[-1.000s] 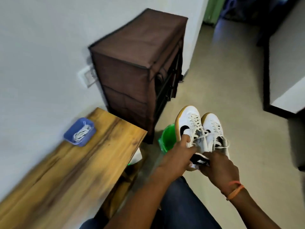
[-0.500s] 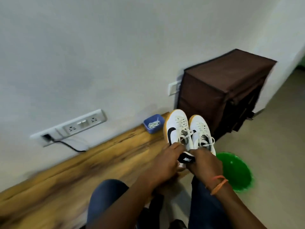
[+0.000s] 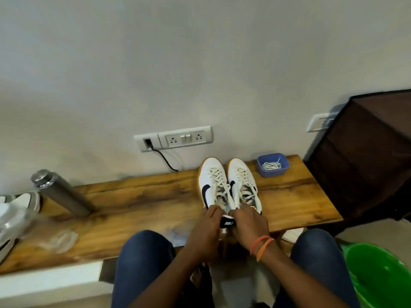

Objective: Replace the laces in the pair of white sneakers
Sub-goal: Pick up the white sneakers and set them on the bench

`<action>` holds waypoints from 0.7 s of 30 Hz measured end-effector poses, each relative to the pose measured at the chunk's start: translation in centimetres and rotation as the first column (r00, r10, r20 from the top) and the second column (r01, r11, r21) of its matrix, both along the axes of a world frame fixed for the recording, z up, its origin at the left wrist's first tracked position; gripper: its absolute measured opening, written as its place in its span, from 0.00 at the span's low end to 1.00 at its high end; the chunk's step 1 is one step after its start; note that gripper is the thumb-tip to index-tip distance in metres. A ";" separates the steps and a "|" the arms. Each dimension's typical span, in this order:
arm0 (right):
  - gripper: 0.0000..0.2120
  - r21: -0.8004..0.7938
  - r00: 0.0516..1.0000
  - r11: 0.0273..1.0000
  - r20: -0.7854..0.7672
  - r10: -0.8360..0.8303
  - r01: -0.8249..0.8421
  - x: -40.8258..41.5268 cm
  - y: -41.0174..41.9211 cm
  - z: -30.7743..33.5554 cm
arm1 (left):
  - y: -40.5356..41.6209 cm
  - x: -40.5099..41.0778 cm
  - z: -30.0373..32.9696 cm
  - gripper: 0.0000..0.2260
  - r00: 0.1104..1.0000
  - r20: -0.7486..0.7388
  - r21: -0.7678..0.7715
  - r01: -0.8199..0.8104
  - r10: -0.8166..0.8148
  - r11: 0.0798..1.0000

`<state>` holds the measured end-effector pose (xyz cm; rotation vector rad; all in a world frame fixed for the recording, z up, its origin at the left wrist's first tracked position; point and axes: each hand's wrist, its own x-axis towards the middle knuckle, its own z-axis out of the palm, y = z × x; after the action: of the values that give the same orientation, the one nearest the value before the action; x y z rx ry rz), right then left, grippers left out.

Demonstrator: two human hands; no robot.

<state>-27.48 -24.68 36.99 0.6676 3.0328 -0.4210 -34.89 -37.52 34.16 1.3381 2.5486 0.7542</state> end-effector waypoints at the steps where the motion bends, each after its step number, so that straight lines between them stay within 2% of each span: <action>1: 0.14 0.002 0.999 1.000 0.030 0.031 -0.031 -0.8 -0.4 -0.7 | -0.5 -0.4 -0.8 0.21 0.999 0.025 -0.016 -0.025 0.025 1.000; 5: 0.16 0.009 0.982 0.990 0.130 0.140 -0.143 -3.8 -1.3 -4.0 | -1.9 -2.2 -3.5 0.19 0.988 0.122 -0.072 -0.091 0.099 0.993; 10: 0.15 0.036 0.947 0.975 0.248 0.203 -0.219 -5.3 -2.1 -7.5 | -3.4 -3.9 -7.2 0.14 0.974 0.216 -0.147 -0.032 0.064 0.989; 15: 0.17 -0.009 0.930 0.973 0.294 0.222 -0.229 -5.4 -1.7 -9.2 | -3.1 -4.2 -8.8 0.17 0.949 0.311 -0.200 0.009 0.055 0.980; 18: 0.22 -0.174 0.933 0.975 0.308 0.184 -0.135 -5.7 -1.7 -9.3 | -2.7 -4.6 -9.3 0.26 0.937 0.348 -0.187 0.029 0.038 0.982; 20: 0.23 -0.340 0.974 0.940 0.218 0.054 0.024 -5.8 -2.2 -9.3 | -2.3 -4.9 -9.1 0.22 0.922 0.382 -0.188 0.018 0.056 0.982; 21: 0.21 -0.409 0.988 0.905 0.141 -0.064 0.117 -6.0 -2.4 -9.1 | -2.2 -5.0 -8.9 0.18 0.905 0.416 -0.187 -0.011 0.089 0.982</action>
<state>-33.50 -27.08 27.84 0.7669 2.6664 -0.9560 -39.84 -39.74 25.28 0.9326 2.2458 0.7099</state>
